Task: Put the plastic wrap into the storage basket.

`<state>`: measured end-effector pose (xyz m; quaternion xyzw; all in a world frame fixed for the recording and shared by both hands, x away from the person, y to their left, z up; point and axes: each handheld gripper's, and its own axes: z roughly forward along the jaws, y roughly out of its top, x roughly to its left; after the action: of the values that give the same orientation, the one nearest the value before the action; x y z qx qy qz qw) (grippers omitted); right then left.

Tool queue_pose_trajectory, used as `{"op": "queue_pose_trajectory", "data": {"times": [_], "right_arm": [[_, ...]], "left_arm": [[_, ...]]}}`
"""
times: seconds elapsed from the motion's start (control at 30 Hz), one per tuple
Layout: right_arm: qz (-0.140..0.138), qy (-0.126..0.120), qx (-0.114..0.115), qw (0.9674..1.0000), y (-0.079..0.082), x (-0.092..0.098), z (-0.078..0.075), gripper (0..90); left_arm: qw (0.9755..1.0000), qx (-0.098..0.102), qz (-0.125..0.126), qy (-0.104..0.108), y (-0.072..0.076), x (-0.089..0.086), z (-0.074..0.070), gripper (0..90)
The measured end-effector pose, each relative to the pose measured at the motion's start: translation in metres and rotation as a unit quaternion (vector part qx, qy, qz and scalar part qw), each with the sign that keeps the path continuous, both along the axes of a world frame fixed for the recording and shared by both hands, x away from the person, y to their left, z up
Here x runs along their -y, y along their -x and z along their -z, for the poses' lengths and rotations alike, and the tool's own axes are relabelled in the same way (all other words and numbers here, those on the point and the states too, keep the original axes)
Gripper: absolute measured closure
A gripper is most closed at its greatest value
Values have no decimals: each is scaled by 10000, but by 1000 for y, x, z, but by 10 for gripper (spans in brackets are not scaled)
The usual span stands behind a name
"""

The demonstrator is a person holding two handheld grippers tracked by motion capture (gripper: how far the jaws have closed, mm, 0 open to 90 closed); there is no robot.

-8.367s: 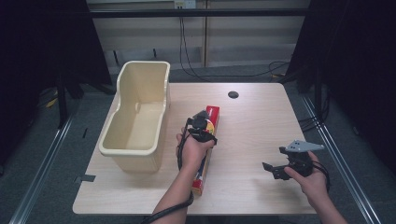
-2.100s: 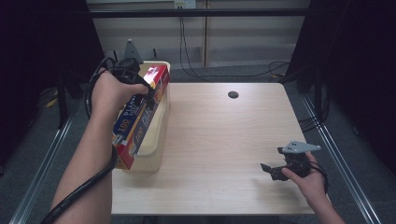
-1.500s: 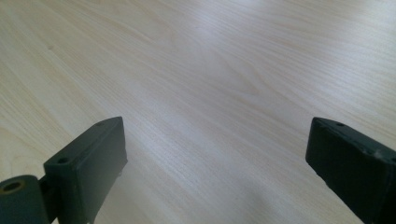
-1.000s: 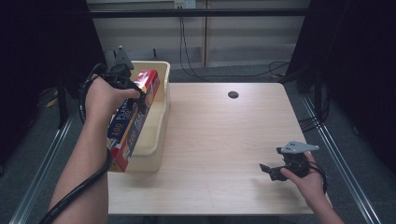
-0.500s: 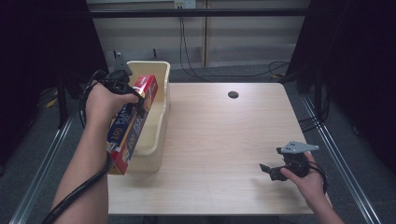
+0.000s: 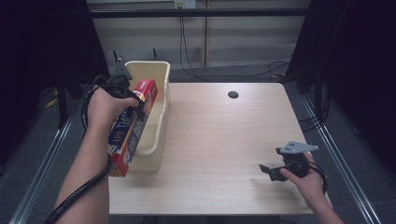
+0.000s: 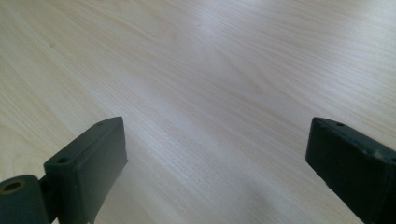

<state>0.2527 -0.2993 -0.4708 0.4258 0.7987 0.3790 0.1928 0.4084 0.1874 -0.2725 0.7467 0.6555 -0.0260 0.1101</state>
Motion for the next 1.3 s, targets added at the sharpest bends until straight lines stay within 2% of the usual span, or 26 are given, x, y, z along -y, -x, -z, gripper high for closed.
{"op": "queue_pose_trajectory", "data": {"times": [0.1, 0.2, 0.3, 1.3], "right_arm": [[9, 12, 12, 10000, 0, 0, 0, 51], [2, 31, 11, 10000, 0, 0, 0, 51], [0, 35, 13, 10000, 0, 0, 0, 52], [14, 42, -6, 10000, 1, -1, 0, 51]], "left_arm": [[10000, -33, -67, 56, 0, -1, 3, 406], [10000, -22, -57, -14, -1, -1, 4, 406], [10000, -61, -41, 36, -3, -1, 8, 406], [9995, -301, -127, 28, -14, 5, 40, 403]]}}
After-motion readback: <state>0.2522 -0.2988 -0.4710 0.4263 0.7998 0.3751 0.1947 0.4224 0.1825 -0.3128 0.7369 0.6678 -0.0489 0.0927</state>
